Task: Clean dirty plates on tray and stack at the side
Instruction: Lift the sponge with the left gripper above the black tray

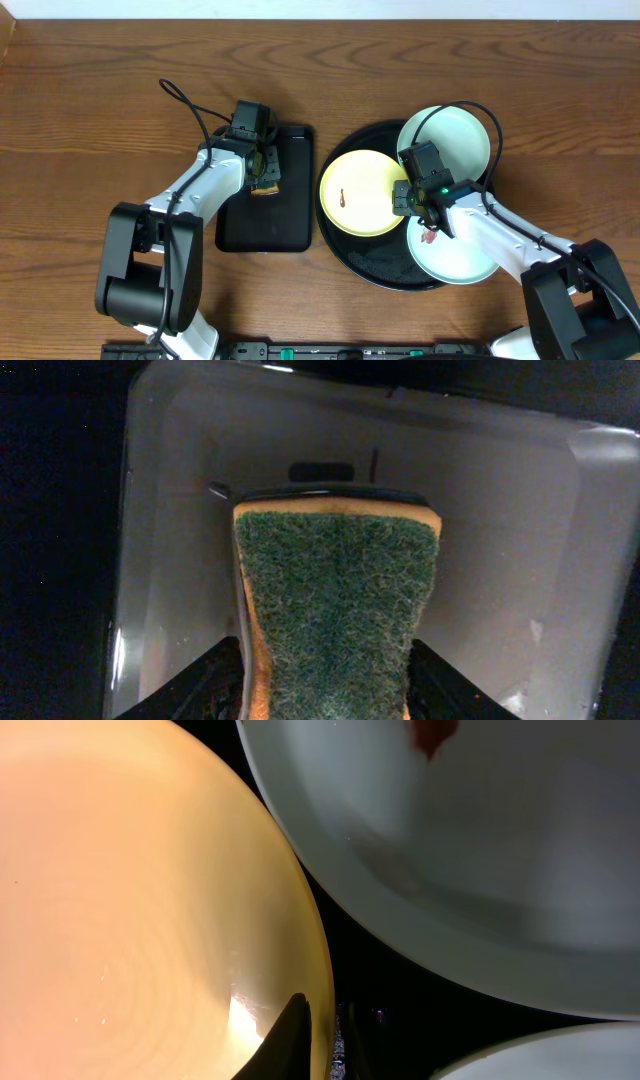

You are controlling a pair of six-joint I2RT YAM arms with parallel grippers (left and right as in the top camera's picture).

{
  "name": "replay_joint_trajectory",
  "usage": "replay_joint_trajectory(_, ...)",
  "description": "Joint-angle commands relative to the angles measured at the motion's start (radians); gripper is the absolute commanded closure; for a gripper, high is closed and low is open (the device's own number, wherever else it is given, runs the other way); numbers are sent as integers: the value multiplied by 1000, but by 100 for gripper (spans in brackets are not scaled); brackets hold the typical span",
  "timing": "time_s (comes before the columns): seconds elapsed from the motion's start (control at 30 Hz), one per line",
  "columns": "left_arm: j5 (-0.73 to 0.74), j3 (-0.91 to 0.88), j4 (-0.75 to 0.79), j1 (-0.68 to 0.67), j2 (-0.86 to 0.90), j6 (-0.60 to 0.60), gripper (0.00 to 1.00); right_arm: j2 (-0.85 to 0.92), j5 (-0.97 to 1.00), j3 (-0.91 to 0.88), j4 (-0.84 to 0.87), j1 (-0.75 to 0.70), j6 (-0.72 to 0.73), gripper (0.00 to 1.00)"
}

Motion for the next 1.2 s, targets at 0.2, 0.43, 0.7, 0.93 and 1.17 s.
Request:
replay_joint_trajectory(0.2, -24, -15, 4, -6, 2, -13, 47, 10, 8, -6, -1, 2, -4, 88)
replay_joint_trajectory(0.43, -24, -15, 5, -6, 29, -13, 48, 10, 8, -6, -1, 2, -4, 88)
replay_joint_trajectory(0.7, -24, -15, 20, -6, 32, -13, 80, 10, 8, -6, -1, 2, -4, 88)
replay_joint_trajectory(0.93, -24, -15, 15, -6, 35, -13, 93, 10, 8, -6, -1, 2, -4, 88)
replay_joint_trajectory(1.17, -24, 11, -50, -6, -10, -13, 92, 10, 8, -6, -1, 2, -4, 88)
